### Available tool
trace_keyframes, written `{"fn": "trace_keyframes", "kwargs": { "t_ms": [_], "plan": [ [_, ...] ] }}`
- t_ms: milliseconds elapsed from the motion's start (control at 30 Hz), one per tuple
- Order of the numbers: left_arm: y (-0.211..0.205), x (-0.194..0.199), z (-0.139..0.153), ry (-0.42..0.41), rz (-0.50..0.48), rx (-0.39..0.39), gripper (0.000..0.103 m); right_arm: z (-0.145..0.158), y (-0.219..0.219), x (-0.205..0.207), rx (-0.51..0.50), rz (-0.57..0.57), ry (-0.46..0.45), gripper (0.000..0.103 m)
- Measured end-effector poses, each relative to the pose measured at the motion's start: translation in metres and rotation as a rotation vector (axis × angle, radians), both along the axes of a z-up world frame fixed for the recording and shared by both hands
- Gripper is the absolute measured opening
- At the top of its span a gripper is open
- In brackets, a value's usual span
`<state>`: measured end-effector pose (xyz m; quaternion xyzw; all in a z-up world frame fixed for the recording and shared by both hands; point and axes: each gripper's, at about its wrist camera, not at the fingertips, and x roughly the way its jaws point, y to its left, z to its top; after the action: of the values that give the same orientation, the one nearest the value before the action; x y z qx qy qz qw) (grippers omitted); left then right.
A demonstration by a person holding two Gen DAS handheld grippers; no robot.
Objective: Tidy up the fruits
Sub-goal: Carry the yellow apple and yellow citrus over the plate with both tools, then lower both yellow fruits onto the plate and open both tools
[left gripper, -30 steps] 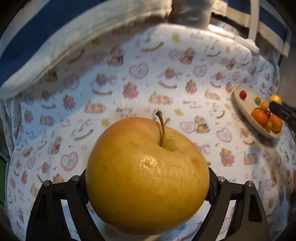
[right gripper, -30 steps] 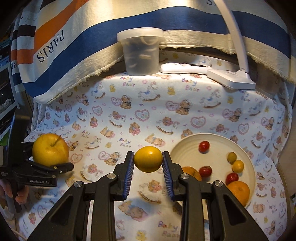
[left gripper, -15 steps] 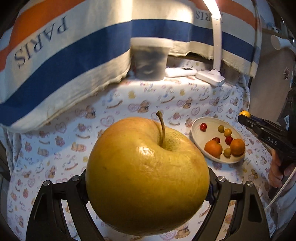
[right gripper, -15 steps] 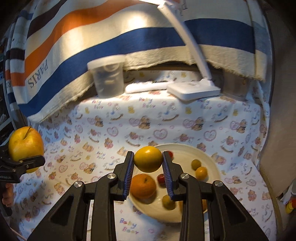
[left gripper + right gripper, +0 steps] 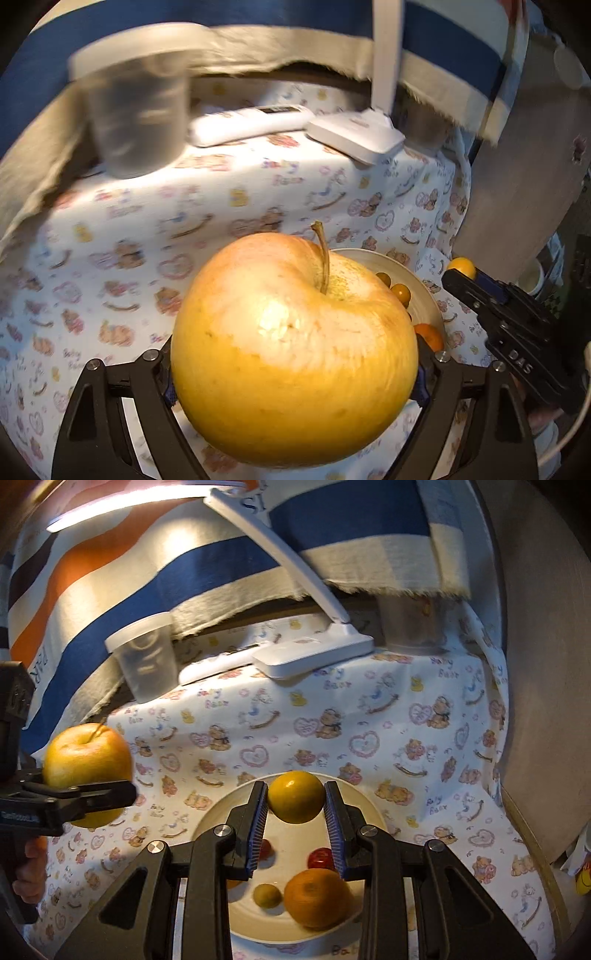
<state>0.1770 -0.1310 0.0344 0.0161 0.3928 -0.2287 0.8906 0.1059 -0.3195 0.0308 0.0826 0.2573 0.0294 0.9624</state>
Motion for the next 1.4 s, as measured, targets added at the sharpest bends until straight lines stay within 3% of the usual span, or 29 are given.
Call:
{"fn": "trace_keyframes", "kwargs": {
  "t_ms": [167,300,633,833,967,1100,1233,1400],
  "plan": [
    [-0.037,0.019,-0.021,0.076,-0.026,0.032,0.087,-0.009,-0.02,0.009,0.052,-0.039,0.032,0.032],
    [-0.057,0.025,-0.034,0.063,-0.032,0.095,0.087,-0.016,-0.03,0.016,0.063,-0.064,0.062,0.032],
    [-0.073,0.044,-0.059,0.085,-0.006,0.123,0.087,-0.016,-0.054,0.016,0.161,-0.099,0.083,0.032],
    [-0.065,0.047,-0.063,0.084,0.002,0.075,0.087,-0.014,-0.046,0.015,0.137,-0.09,0.085,0.032],
    [-0.065,0.05,-0.065,0.086,0.011,0.092,0.087,-0.015,-0.041,0.015,0.113,-0.089,0.087,0.032],
    [-0.061,0.06,-0.075,0.165,0.042,0.051,0.089,-0.017,-0.047,0.016,0.124,-0.111,0.097,0.032],
    [-0.071,0.048,-0.07,0.061,0.002,0.133,0.091,-0.018,-0.053,0.017,0.141,-0.123,0.103,0.032],
    [-0.063,0.038,-0.049,-0.017,0.016,0.103,0.092,-0.018,-0.052,0.017,0.131,-0.122,0.103,0.032]
  ]
}}
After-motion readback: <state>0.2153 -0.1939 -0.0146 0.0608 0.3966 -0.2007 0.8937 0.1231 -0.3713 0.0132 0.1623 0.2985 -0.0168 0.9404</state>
